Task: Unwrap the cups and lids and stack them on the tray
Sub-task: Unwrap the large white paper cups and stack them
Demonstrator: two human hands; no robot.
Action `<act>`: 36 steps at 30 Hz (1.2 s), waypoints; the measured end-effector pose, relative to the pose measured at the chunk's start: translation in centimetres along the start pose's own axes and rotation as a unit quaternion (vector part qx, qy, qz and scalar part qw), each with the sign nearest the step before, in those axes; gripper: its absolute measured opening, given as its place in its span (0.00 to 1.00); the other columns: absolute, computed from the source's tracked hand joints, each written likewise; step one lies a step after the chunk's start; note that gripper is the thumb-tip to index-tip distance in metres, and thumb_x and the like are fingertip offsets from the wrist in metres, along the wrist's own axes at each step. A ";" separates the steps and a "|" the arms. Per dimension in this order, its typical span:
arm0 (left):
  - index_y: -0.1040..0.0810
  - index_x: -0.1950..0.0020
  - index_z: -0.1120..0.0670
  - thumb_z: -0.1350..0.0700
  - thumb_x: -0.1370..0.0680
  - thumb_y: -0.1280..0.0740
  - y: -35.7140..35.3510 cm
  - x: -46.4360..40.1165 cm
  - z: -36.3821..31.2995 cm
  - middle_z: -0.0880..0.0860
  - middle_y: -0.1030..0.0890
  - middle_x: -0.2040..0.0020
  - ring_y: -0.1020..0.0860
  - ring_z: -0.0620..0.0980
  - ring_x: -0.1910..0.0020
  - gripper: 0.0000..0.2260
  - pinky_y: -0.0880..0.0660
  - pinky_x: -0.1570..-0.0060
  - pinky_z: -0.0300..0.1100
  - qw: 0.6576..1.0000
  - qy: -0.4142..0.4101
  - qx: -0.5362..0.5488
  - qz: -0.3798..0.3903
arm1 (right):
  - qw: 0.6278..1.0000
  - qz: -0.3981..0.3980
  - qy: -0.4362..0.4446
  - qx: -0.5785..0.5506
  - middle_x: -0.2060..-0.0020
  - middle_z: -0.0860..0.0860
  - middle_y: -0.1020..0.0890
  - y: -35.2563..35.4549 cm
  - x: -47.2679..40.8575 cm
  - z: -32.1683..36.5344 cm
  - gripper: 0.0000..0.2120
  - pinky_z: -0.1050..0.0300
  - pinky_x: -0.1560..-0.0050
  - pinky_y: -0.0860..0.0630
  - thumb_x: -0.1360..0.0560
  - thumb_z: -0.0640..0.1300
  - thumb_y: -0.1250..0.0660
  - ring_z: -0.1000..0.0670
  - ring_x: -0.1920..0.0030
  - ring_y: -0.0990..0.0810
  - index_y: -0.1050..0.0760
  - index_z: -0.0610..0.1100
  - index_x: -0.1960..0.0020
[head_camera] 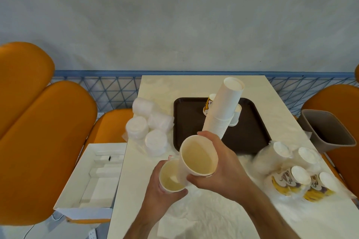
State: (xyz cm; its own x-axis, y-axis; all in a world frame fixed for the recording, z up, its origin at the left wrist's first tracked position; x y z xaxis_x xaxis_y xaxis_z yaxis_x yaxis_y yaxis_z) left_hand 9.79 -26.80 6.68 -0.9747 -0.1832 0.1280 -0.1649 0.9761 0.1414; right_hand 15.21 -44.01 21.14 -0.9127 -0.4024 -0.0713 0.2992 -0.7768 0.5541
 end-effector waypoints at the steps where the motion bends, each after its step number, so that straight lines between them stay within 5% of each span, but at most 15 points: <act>1: 0.30 0.34 0.40 0.52 0.44 0.15 0.0 0.0 0.0 0.37 0.22 0.42 0.24 0.43 0.39 0.42 0.22 0.45 0.38 1.000 0.002 0.000 0.000 | 1.000 -0.012 -0.002 -0.022 0.41 0.70 0.27 -0.2 0.2 -0.5 0.44 0.73 0.50 0.25 0.43 0.58 0.17 0.63 0.39 0.25 0.38 0.65 0.34; 8: 0.31 0.35 0.39 0.50 0.44 0.15 0.0 0.1 -0.3 0.36 0.22 0.42 0.24 0.42 0.40 0.42 0.22 0.45 0.40 1.000 0.008 0.005 -0.002 | 0.993 -0.046 -0.017 -0.105 0.41 0.66 0.25 -1.4 0.3 -2.3 0.49 0.64 0.47 0.20 0.45 0.52 0.15 0.57 0.39 0.23 0.38 0.55 0.31; 12: 0.29 0.39 0.33 0.56 0.40 0.15 -0.1 0.1 -0.6 0.39 0.22 0.42 0.23 0.42 0.40 0.38 0.21 0.46 0.41 1.000 -0.004 0.005 0.003 | 0.987 -0.048 -0.065 -0.142 0.45 0.59 0.18 -3.9 0.8 -5.0 0.38 0.53 0.45 0.18 0.42 0.47 0.16 0.53 0.42 0.18 0.26 0.53 0.35; 16: 0.28 0.41 0.32 0.61 0.40 0.16 -0.1 0.1 -0.8 0.40 0.21 0.43 0.21 0.43 0.42 0.38 0.22 0.48 0.39 1.000 -0.013 0.007 0.002 | 0.977 -0.069 -0.088 -0.180 0.47 0.59 0.16 -5.7 0.9 -5.8 0.31 0.56 0.47 0.19 0.35 0.38 0.17 0.55 0.44 0.17 0.25 0.56 0.38; 21: 0.29 0.39 0.32 0.61 0.40 0.16 0.0 0.3 -0.5 0.38 0.22 0.41 0.23 0.40 0.40 0.39 0.25 0.45 0.37 1.000 -0.011 0.002 0.000 | 0.967 -0.108 -0.069 -0.218 0.44 0.64 0.21 -3.0 0.0 -4.4 0.36 0.60 0.48 0.20 0.29 0.49 0.23 0.57 0.41 0.20 0.39 0.61 0.29; 24: 0.31 0.36 0.35 0.57 0.41 0.15 0.0 0.3 -0.2 0.34 0.24 0.40 0.26 0.37 0.39 0.41 0.28 0.42 0.36 1.000 -0.002 -0.009 -0.009 | 0.969 -0.157 -0.047 -0.184 0.34 0.56 0.27 0.6 -0.2 -3.7 0.38 0.57 0.40 0.23 0.26 0.53 0.30 0.56 0.36 0.24 0.45 0.58 0.21; 27: 0.31 0.35 0.37 0.57 0.41 0.15 0.0 0.3 -0.3 0.31 0.26 0.40 0.28 0.34 0.39 0.41 0.29 0.44 0.33 1.000 -0.003 -0.019 -0.012 | 0.972 -0.209 -0.047 -0.095 0.29 0.61 0.41 3.9 0.2 -3.0 0.34 0.67 0.37 0.35 0.22 0.57 0.37 0.73 0.34 0.38 0.52 0.67 0.21; 29: 0.31 0.35 0.38 0.58 0.41 0.15 0.0 0.2 -0.3 0.31 0.27 0.40 0.28 0.34 0.39 0.41 0.30 0.44 0.32 1.000 -0.004 -0.024 -0.013 | 0.976 -0.206 -0.041 -0.061 0.27 0.63 0.46 5.3 0.5 -2.6 0.26 0.73 0.40 0.38 0.17 0.53 0.39 0.78 0.39 0.41 0.45 0.72 0.25; 33: 0.32 0.36 0.37 0.58 0.40 0.15 0.0 0.2 -0.4 0.30 0.27 0.41 0.28 0.33 0.40 0.41 0.30 0.45 0.32 1.000 -0.004 -0.027 -0.012 | 0.978 -0.198 -0.068 -0.009 0.25 0.62 0.47 7.2 0.4 -2.8 0.26 0.59 0.38 0.33 0.22 0.53 0.31 0.56 0.31 0.39 0.36 0.76 0.33; 36: 0.31 0.37 0.37 0.60 0.40 0.16 -0.1 0.3 -0.6 0.29 0.27 0.42 0.28 0.32 0.41 0.40 0.30 0.46 0.31 1.000 -0.005 -0.028 -0.012 | 0.975 -0.206 -0.082 0.028 0.28 0.62 0.44 8.2 -0.2 -2.6 0.35 0.62 0.45 0.31 0.33 0.54 0.28 0.53 0.33 0.38 0.36 0.71 0.31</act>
State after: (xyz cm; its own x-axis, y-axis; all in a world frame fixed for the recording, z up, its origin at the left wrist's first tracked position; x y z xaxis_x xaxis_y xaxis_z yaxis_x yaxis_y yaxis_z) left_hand 9.63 -26.98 7.31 -0.9722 -0.2051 0.1134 -0.1800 0.9634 0.1988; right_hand 18.57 -51.59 23.52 -0.9857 0.0256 -0.1663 -0.1146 -0.8263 0.5515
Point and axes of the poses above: each hand's wrist, its own x-axis away from the middle knuckle, its own y-axis out of the back of the hand, z = x × y, the point moved 5 cm from there along -x, towards the middle knuckle
